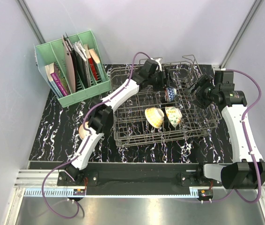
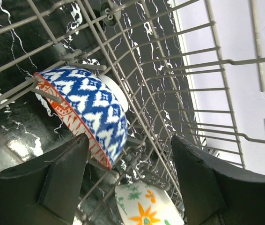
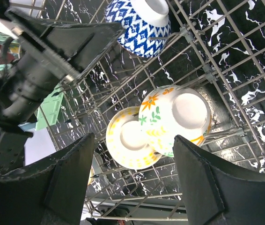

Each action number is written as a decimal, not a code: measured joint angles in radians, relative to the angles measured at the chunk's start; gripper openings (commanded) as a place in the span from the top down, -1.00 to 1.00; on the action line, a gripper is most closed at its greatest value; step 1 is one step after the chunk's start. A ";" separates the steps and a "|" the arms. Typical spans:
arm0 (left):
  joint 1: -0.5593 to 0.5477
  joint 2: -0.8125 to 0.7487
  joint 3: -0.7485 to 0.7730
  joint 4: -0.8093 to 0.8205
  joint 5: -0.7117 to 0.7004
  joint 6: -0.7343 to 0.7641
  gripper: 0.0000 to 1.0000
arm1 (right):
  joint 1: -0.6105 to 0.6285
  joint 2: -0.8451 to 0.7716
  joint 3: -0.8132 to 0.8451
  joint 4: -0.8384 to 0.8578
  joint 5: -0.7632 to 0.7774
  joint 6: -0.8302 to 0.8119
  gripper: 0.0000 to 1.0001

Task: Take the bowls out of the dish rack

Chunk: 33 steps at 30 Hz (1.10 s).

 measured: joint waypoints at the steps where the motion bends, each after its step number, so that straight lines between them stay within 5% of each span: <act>1: -0.002 0.008 0.000 0.007 0.000 -0.006 -0.48 | 0.000 0.000 -0.002 -0.001 0.000 -0.002 -0.53; 7: -0.005 0.047 -0.005 0.013 0.000 -0.024 -0.42 | 0.000 0.000 -0.012 -0.012 0.000 -0.010 -0.54; 17: -0.006 0.083 -0.005 0.078 -0.001 -0.056 0.06 | 0.000 -0.001 -0.023 -0.031 0.001 -0.015 -0.54; 20: -0.006 0.092 -0.005 0.096 0.008 -0.068 0.42 | 0.000 -0.001 -0.028 -0.033 0.001 -0.018 -0.54; 21: -0.006 0.092 -0.005 0.105 0.010 -0.070 0.74 | 0.000 -0.001 -0.028 -0.033 0.001 -0.019 -0.55; 23: -0.012 0.093 -0.005 0.119 0.017 -0.105 1.00 | 0.000 -0.001 -0.028 -0.033 0.001 -0.020 -0.54; 33: -0.034 0.103 -0.008 0.185 -0.003 -0.089 1.00 | 0.000 -0.001 -0.034 -0.034 0.002 -0.021 -0.55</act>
